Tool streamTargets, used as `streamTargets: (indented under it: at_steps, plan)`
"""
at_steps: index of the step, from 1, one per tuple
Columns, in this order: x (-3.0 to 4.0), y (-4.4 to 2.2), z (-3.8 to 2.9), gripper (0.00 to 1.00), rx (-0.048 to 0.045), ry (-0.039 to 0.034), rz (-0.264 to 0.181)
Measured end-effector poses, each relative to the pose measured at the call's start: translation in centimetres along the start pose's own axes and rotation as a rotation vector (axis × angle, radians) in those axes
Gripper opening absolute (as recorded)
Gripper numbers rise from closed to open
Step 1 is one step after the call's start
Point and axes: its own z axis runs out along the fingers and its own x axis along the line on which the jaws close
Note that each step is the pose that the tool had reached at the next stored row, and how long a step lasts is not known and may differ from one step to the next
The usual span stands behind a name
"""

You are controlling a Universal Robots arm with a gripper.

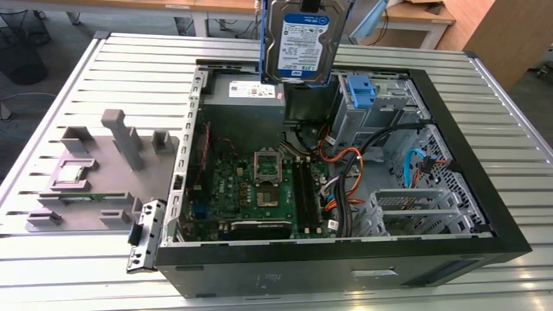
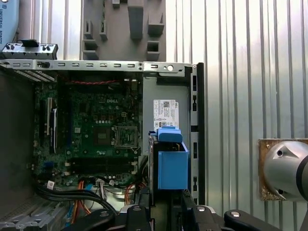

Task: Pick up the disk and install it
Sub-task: 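Pick up the disk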

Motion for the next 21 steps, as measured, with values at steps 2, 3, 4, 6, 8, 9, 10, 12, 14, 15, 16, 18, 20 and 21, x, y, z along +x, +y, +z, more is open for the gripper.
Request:
streamTargets:
  at_steps: [2, 3, 4, 6, 8, 9, 10, 12, 14, 15, 16, 18, 20, 21]
  plan:
    - [0.08, -0.05, 0.0, 0.35, 0.0, 0.0001, 0.0]
    - [0.12, -0.07, 0.0, 0.35, -0.0001, 0.0001, 0.0]
    - [0.18, -0.1, 0.0, 0.35, -0.0001, 0.0001, 0.0]
    - [0.28, -0.15, 0.0, 0.35, -0.0001, 0.0002, 0.0]
    - [0.4, -0.19, 0.0, 0.35, -0.0001, 0.0001, 0.0]
    - [0.46, -0.22, 0.0, 0.35, -0.0001, 0.0001, 0.0]
    - [0.52, -0.24, -0.01, 0.35, -0.0001, 0.0001, 0.0]
    - [0.65, -0.29, -0.01, 0.35, 0.0, 0.0001, 0.0]
    - [0.78, -0.34, -0.01, 0.35, 0.0, 0.0, 0.0]
    - [0.84, -0.36, -0.01, 0.35, 0.0, 0.0001, 0.0]
    - [0.91, -0.38, -0.01, 0.35, 0.0, 0.0, 0.0]
    - [1.06, -0.43, -0.02, 0.35, 0.0, 0.0, 0.0]
    - [1.23, -0.48, -0.03, 0.35, -0.0001, 0.0001, 0.0]
    - [1.38, -0.53, -0.03, 0.35, 0.0, 0.0, 0.0]
